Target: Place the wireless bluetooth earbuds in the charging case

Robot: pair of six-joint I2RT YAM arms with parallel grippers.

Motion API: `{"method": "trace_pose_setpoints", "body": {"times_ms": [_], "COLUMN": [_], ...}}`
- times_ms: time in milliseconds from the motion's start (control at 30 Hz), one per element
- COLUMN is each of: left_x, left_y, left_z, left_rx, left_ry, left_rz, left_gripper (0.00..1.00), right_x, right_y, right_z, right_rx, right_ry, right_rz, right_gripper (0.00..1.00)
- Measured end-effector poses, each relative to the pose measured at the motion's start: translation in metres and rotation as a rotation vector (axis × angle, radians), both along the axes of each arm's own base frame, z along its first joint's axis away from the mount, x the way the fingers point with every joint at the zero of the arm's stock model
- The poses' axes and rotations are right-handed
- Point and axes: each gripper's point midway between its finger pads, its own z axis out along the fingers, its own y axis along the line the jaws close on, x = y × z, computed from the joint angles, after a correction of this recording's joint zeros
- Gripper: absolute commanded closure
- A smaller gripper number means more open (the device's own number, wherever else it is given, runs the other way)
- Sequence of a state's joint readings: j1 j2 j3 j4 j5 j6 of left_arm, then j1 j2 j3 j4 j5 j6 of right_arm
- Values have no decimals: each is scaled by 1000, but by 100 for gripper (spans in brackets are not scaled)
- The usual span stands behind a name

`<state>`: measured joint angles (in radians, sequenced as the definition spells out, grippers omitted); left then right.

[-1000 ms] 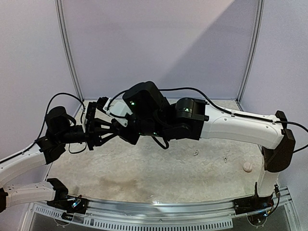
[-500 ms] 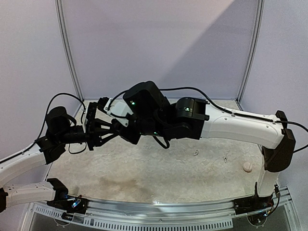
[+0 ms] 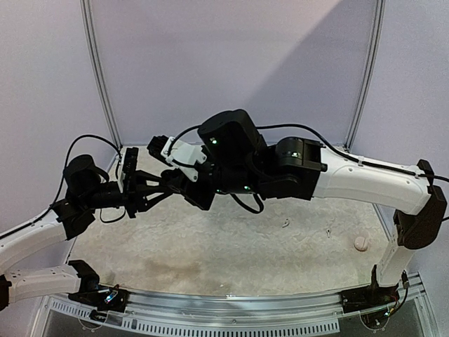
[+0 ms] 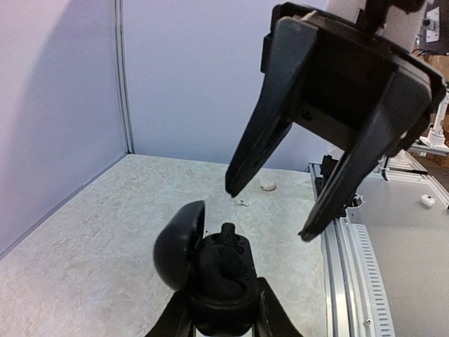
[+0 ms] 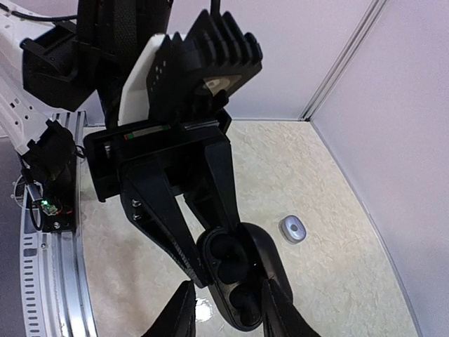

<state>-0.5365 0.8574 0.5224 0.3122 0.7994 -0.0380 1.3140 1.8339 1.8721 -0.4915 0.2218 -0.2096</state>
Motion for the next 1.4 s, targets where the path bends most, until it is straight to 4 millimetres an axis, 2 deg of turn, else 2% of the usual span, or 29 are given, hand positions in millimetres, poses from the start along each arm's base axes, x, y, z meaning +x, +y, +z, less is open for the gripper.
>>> {"method": "trace_pose_setpoints", "body": {"times_ms": [133, 233, 367, 533, 733, 867, 1100, 1400], "left_x": [0, -1, -1, -4, -8, -9, -9, -9], "left_y": [0, 0, 0, -1, -1, -1, -1, -1], "left_z": [3, 4, 5, 4, 4, 2, 1, 0], "left_rx": [-8, -10, -11, -5, 6, 14, 18, 20], "left_ry": [-15, -19, -23, -46, -87, -89, -90, -85], "left_rz": [0, -1, -3, -22, -42, -49, -49, -50], "left_gripper": [100, 100, 100, 100, 100, 100, 100, 100], "right_x": [-4, -7, -10, 0, 7, 4, 0, 4], "right_y": [-4, -2, 0, 0, 6, 11, 11, 9], "right_z": [14, 17, 16, 19, 18, 6, 5, 4], "right_rx": [48, 65, 74, 90, 98, 74, 69, 66], "right_ry": [16, 32, 60, 91, 111, 137, 148, 143], "right_rz": [20, 38, 62, 36, 39, 62, 78, 56], "right_gripper": [73, 79, 77, 78, 87, 87, 87, 78]}}
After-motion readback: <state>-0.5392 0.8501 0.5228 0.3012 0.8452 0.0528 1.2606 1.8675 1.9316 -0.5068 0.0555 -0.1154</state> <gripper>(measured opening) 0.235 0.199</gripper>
